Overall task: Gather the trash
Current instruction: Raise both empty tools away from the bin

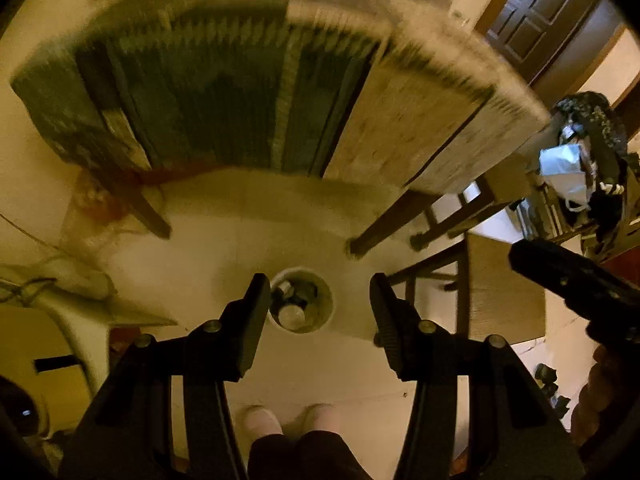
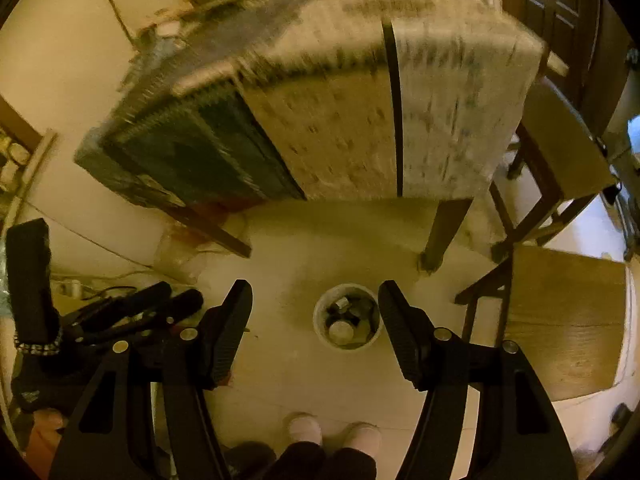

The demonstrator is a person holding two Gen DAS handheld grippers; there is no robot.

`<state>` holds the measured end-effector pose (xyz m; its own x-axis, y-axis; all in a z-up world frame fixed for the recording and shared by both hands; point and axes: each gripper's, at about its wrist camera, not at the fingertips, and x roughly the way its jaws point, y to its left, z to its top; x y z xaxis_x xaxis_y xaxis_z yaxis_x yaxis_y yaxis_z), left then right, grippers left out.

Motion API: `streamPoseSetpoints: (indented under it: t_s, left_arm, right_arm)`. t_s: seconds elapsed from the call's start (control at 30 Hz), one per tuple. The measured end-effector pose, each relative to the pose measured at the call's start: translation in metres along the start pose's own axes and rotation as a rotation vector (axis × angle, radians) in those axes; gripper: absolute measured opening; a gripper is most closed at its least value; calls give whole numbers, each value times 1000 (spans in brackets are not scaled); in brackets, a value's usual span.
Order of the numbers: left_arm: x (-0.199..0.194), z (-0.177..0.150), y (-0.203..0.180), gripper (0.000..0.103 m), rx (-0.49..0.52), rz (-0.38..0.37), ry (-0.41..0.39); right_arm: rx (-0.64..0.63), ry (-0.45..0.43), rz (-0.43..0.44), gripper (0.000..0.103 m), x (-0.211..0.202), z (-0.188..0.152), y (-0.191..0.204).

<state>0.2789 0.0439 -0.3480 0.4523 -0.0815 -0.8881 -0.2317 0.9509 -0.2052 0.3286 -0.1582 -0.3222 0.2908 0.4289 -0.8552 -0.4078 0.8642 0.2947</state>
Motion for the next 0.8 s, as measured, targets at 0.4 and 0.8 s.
streamPoseSetpoints:
  t_s: [0.4, 0.8]
  left_arm:
    - [-231, -13, -42, 51, 100, -61, -296]
    - [-414, -86, -36, 69, 191, -121, -586]
  right_arm:
    - [-116, -219, -40, 62, -183, -9, 70]
    - [-191, -571, -81, 64, -339, -80, 161]
